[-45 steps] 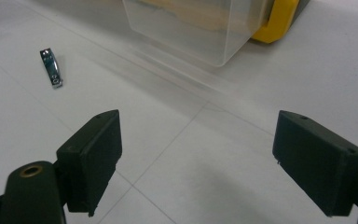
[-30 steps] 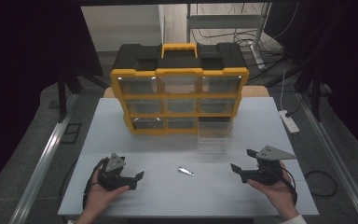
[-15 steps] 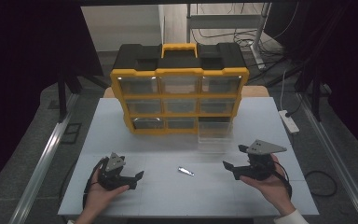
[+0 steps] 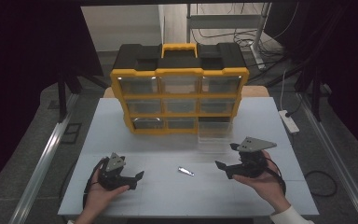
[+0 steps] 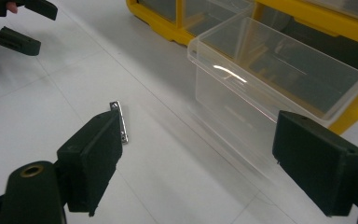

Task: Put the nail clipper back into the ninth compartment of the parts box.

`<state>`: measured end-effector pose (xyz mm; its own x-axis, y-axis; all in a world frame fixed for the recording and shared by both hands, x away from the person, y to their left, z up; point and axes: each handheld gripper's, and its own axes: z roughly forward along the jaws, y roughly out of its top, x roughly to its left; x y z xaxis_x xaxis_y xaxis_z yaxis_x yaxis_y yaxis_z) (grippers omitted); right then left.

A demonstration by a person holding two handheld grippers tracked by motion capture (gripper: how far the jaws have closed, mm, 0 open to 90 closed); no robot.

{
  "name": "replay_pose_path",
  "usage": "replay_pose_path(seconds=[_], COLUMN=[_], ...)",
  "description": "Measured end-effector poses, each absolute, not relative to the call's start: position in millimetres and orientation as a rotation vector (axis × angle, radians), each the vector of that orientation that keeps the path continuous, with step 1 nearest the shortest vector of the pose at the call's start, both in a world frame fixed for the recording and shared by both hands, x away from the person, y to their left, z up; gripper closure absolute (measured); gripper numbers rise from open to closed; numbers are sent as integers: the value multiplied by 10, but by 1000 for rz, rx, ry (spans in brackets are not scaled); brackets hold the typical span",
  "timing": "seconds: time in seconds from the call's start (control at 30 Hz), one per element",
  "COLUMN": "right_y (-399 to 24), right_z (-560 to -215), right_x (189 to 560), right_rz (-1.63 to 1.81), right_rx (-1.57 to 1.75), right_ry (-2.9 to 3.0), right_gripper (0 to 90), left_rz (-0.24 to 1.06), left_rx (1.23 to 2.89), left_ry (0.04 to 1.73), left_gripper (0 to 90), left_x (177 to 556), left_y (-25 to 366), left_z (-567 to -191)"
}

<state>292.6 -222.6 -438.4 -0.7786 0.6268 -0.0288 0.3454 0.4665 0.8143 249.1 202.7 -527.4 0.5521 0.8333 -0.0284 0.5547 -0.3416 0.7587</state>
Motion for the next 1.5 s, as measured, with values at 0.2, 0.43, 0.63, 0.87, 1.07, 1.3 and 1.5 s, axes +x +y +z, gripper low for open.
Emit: replay_pose_path(seconds=[0.2, 0.43, 0.63, 0.87, 1.07, 1.3, 1.5], right_y=[-2152, -2038, -1904, -1748, -1640, -1557, -1491], right_z=[-4341, -4294, -4237, -4190, -4183, -4211, -4218], right_x=[2935, 2962, 2993, 3022, 3060, 3095, 3118], right_rz=[1214, 1211, 1210, 1198, 1190, 1178, 1179], right_rx=[805, 781, 749, 715, 696, 684, 673], right_ry=[2418, 2450, 2470, 2501, 2527, 2553, 2570], right_gripper=[168, 169, 169, 171, 170, 170, 170], left_rz=[477, 473, 477, 478, 476, 481, 483], left_rx=[2042, 2039, 2041, 2043, 2044, 2046, 2045], left_ry=[1113, 1114, 1109, 1106, 1104, 1104, 1105], left_gripper=[65, 65, 65, 66, 66, 67, 67], left_x=[2490, 2490, 2489, 2489, 2488, 2486, 2482], left_y=[2026, 2020, 2023, 2022, 2015, 2018, 2018], left_z=[-5274, -5277, -5275, -5278, -5282, -5282, -5280])
